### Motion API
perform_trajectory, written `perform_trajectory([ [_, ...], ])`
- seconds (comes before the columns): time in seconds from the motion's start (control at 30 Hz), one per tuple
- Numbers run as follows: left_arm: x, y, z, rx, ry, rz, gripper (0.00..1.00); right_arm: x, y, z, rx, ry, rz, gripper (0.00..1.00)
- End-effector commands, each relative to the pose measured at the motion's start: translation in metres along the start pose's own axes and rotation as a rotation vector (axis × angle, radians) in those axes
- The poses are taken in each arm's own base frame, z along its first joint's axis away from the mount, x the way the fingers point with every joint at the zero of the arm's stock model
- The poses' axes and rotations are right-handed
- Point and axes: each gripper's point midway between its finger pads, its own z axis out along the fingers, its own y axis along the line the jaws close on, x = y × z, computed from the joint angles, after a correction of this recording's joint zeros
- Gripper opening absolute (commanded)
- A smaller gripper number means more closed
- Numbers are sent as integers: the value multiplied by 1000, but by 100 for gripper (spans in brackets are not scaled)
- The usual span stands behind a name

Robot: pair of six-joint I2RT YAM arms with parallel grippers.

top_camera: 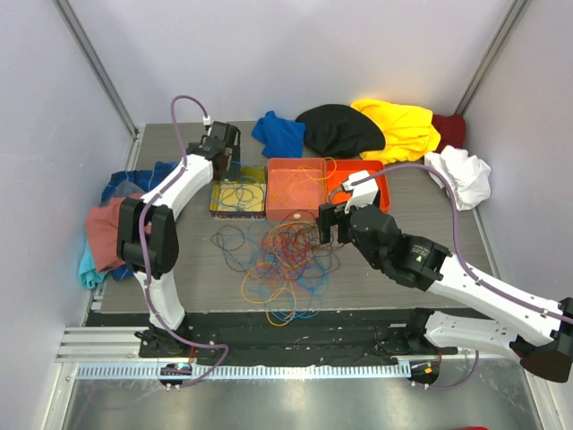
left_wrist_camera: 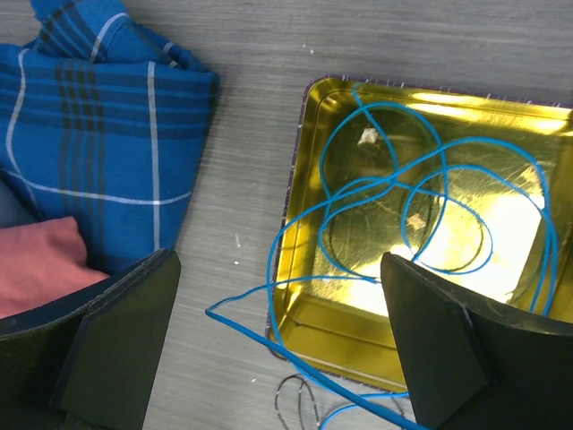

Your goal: Untangle the cables

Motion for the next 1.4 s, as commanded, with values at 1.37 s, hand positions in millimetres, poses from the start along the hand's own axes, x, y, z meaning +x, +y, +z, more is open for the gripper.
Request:
perform_trajectory([
  [1.37, 26, -26, -24, 156, 128, 41, 100, -8, 87, 252, -149, 31, 35, 63],
])
